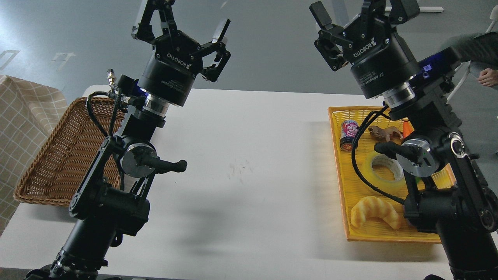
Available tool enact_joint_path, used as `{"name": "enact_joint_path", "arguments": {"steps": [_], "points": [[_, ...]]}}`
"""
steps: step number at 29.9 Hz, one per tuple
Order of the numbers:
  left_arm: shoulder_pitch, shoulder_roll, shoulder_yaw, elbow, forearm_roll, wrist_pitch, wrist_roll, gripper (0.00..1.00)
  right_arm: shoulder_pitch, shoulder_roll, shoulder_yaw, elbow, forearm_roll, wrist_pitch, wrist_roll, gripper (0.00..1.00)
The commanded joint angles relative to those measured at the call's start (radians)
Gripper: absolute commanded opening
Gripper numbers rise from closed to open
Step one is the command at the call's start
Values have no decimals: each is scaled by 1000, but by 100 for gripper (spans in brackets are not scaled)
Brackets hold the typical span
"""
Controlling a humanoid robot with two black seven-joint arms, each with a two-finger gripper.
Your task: Place and transfer tape with both arms
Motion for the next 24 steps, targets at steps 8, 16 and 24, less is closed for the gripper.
{"name": "enact_joint_path", "arguments": {"steps": [8, 16, 24], "points": [[-6, 0, 4, 0, -1, 13, -1, 99, -20, 0, 18, 0, 3, -4, 7, 100], [1, 0, 4, 0, -1, 13, -1, 99, -25, 0, 21, 0, 4, -3, 9, 100], [7, 0, 3, 0, -1, 13, -1, 99, -25, 0, 21, 1, 4, 0, 9, 100]]}}
